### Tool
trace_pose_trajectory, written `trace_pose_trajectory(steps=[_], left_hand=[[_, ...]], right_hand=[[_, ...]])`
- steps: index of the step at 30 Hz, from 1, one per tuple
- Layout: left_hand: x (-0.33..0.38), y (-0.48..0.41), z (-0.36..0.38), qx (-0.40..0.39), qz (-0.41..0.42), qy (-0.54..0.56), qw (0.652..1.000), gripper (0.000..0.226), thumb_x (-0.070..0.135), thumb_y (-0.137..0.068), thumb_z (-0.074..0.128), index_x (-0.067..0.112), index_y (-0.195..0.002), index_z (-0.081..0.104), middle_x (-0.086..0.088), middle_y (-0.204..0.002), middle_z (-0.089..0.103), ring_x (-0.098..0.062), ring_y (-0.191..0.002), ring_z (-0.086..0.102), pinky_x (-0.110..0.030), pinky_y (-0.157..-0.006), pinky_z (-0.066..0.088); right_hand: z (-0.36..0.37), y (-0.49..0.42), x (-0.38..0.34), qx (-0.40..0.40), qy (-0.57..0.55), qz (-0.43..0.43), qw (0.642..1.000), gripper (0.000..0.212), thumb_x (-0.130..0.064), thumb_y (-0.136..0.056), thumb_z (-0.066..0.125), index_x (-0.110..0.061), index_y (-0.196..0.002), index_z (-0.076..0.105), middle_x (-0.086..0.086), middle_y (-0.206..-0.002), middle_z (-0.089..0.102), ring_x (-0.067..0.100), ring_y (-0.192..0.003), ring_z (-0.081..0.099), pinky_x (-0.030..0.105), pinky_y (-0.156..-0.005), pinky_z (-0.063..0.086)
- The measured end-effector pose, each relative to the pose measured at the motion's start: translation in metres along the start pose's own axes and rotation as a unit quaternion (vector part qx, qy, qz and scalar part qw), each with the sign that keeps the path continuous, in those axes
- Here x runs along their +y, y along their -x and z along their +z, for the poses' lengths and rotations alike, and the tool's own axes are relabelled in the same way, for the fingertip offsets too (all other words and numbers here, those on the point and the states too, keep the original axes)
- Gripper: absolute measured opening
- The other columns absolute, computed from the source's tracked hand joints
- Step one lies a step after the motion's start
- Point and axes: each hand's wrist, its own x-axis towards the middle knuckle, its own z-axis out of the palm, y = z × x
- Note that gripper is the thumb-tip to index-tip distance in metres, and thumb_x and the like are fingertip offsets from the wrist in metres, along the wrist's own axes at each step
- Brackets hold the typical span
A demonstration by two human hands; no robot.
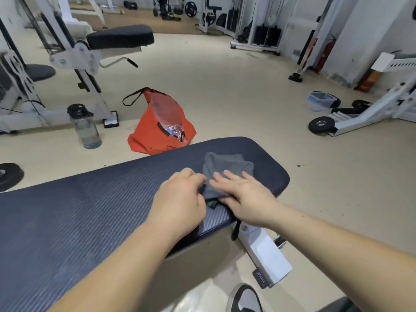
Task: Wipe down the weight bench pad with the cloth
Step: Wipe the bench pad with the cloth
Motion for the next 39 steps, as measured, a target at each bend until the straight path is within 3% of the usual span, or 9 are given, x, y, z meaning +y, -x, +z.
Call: trace_pose_trajectory(steps=[4, 7, 10, 14, 20, 27, 31, 35, 39], left_hand=[[-0.015, -0.008, -0.002, 0.013, -0.029, 0.01, 0.999, 0.041, 0.015, -0.085, 0.048, 0.025, -0.121, 0.066, 0.005, -0.115, 0.06, -0.023, -0.111, 0.057, -0.042, -0.093, 0.05], [-0.026, -0.012, -0.005, 0.015, -0.042, 0.011, 0.999, 0.044, 0.013, -0.085, 0.049, 0.025, -0.124, 0.065, 0.007, -0.12, 0.059, -0.022, -0.114, 0.056, -0.042, -0.096, 0.049], [-0.039, -0.018, -0.009, 0.02, -0.047, 0.012, 0.999, 0.046, 0.011, -0.082, 0.049, 0.025, -0.122, 0.066, 0.007, -0.122, 0.058, -0.022, -0.114, 0.056, -0.043, -0.097, 0.049], [-0.067, -0.022, -0.021, 0.025, -0.064, -0.002, 0.998, 0.048, 0.013, -0.078, 0.045, 0.024, -0.119, 0.067, 0.006, -0.123, 0.06, -0.024, -0.113, 0.058, -0.044, -0.097, 0.049], [-0.101, -0.005, -0.042, 0.028, -0.107, -0.008, 0.994, 0.047, 0.008, -0.08, 0.049, 0.024, -0.12, 0.068, 0.006, -0.126, 0.06, -0.022, -0.117, 0.057, -0.042, -0.098, 0.05], [-0.118, 0.017, -0.064, 0.058, -0.12, -0.005, 0.991, 0.045, 0.004, -0.078, 0.047, 0.024, -0.11, 0.072, 0.005, -0.114, 0.064, -0.024, -0.108, 0.06, -0.042, -0.091, 0.053], [-0.121, 0.024, -0.074, 0.087, -0.156, 0.025, 0.984, 0.034, 0.007, -0.08, 0.05, 0.027, -0.096, 0.072, 0.006, -0.105, 0.063, -0.023, -0.101, 0.061, -0.041, -0.082, 0.054], [-0.127, 0.033, -0.08, 0.069, -0.167, 0.017, 0.983, 0.039, 0.016, -0.082, 0.046, 0.024, -0.11, 0.072, 0.003, -0.113, 0.064, -0.023, -0.11, 0.06, -0.042, -0.09, 0.054], [-0.153, 0.039, -0.094, 0.048, -0.204, -0.009, 0.978, 0.04, 0.016, -0.087, 0.049, 0.023, -0.121, 0.069, 0.004, -0.123, 0.062, -0.022, -0.117, 0.058, -0.041, -0.095, 0.053]], right_hand=[[-0.01, -0.028, 0.019, -0.005, -0.037, -0.009, 0.999, 0.052, -0.035, -0.105, 0.052, -0.044, -0.154, 0.04, -0.015, -0.17, 0.023, 0.004, -0.158, 0.014, 0.033, -0.13, 0.007], [-0.019, -0.058, 0.043, 0.013, 0.008, 0.102, 0.995, 0.062, -0.051, -0.104, 0.046, -0.037, -0.161, 0.028, -0.001, -0.174, 0.012, 0.016, -0.161, 0.008, 0.042, -0.13, 0.009], [-0.024, -0.092, 0.049, 0.013, 0.016, 0.209, 0.978, 0.073, -0.068, -0.099, 0.037, -0.037, -0.163, 0.021, -0.001, -0.175, 0.005, 0.023, -0.161, 0.001, 0.053, -0.128, 0.006], [-0.023, -0.126, 0.03, 0.013, 0.033, 0.24, 0.97, 0.061, -0.052, -0.106, 0.027, -0.031, -0.163, 0.022, -0.003, -0.175, 0.008, 0.025, -0.161, 0.006, 0.061, -0.126, 0.009], [-0.008, -0.158, -0.018, 0.023, 0.061, 0.188, 0.98, 0.056, -0.044, -0.107, 0.027, -0.028, -0.161, 0.026, -0.005, -0.173, 0.017, 0.024, -0.16, 0.012, 0.063, -0.125, 0.01], [0.032, -0.131, -0.143, -0.008, 0.07, -0.05, 0.996, 0.057, -0.043, -0.107, 0.033, -0.032, -0.162, 0.024, -0.009, -0.174, 0.015, 0.02, -0.161, 0.009, 0.058, -0.127, 0.002], [0.036, -0.104, -0.159, -0.04, 0.066, -0.174, 0.982, 0.054, -0.041, -0.106, 0.04, -0.037, -0.16, 0.031, -0.014, -0.173, 0.017, 0.015, -0.16, 0.011, 0.052, -0.129, 0.004], [0.02, -0.102, -0.13, -0.065, 0.074, -0.169, 0.981, 0.056, -0.039, -0.107, 0.044, -0.041, -0.161, 0.027, -0.013, -0.173, 0.014, 0.008, -0.16, 0.008, 0.041, -0.13, 0.007], [0.019, -0.119, -0.131, -0.041, 0.068, -0.066, 0.995, 0.055, -0.045, -0.108, 0.038, -0.04, -0.161, 0.025, -0.007, -0.174, 0.014, 0.014, -0.16, 0.01, 0.047, -0.129, 0.011]])
